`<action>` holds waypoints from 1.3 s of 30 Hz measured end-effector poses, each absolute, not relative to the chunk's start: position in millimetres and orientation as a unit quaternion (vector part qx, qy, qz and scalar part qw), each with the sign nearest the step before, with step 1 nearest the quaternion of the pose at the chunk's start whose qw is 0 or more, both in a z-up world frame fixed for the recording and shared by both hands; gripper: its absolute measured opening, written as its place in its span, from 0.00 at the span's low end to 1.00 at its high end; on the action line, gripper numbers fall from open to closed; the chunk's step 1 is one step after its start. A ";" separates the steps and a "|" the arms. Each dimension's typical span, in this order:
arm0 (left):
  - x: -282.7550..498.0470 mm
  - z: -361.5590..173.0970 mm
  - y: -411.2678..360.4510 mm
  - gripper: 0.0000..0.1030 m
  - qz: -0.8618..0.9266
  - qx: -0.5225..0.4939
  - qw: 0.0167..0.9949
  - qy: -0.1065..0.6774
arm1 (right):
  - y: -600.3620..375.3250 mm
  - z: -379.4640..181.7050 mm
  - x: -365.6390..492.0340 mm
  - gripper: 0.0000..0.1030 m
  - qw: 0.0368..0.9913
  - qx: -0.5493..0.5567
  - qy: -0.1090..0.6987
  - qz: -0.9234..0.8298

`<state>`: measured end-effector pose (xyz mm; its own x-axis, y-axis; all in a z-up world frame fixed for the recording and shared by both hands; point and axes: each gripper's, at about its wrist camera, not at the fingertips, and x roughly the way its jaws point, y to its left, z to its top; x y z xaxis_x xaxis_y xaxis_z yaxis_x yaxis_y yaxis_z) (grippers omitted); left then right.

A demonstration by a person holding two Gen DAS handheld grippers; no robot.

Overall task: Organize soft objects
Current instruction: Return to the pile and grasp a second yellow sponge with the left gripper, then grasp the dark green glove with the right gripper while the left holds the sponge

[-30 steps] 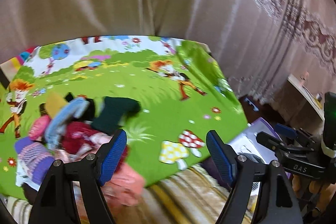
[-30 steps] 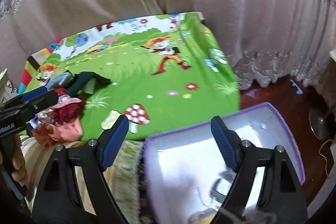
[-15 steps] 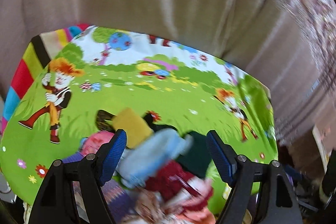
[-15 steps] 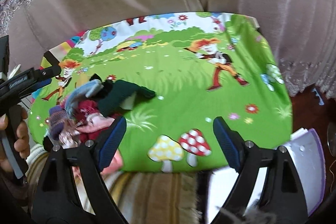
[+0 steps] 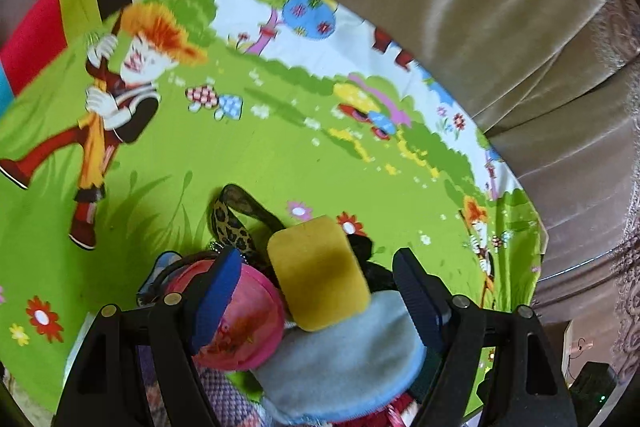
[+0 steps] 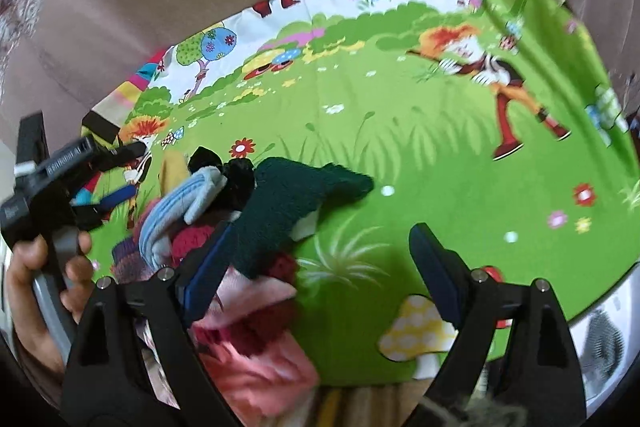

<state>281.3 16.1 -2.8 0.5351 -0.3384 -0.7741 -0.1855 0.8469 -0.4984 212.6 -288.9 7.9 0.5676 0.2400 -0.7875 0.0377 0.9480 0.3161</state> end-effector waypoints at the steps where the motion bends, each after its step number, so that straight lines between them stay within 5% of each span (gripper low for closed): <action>1: 283.5 -6.2 15.4 0.77 -0.048 -0.275 0.829 0.485 | -287.7 5.4 215.8 0.89 0.870 0.158 0.464 0.058; 7: 295.2 -25.0 7.6 0.76 -0.061 -0.261 0.821 0.504 | -288.5 -15.3 238.3 0.89 0.844 0.216 0.488 0.049; 11: 295.0 -27.9 6.4 0.56 -0.066 -0.248 0.825 0.504 | -290.2 -27.7 245.6 0.89 0.815 0.268 0.509 0.066; 14: 293.8 -26.6 5.0 0.53 -0.073 -0.242 0.830 0.498 | -287.3 -34.1 247.1 0.88 0.803 0.285 0.518 0.076; 22: 280.6 -7.3 4.8 0.50 -0.067 -0.221 0.856 0.463 | -274.2 -42.0 250.9 0.56 0.800 0.255 0.536 0.086; 27: 268.8 2.2 4.0 0.50 -0.064 -0.214 0.867 0.445 | -266.5 -39.5 249.7 0.20 0.809 0.233 0.529 0.106; 39: 229.4 30.9 3.2 0.49 -0.064 -0.205 0.899 0.382 | -272.5 8.6 224.2 0.12 0.871 0.164 0.452 0.100</action>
<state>229.4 3.2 30.9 0.7008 -0.2703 -0.6601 -0.0419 0.9082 -0.4164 224.2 -272.5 8.6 0.5711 0.3233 -0.7545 -0.0268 0.9260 0.3766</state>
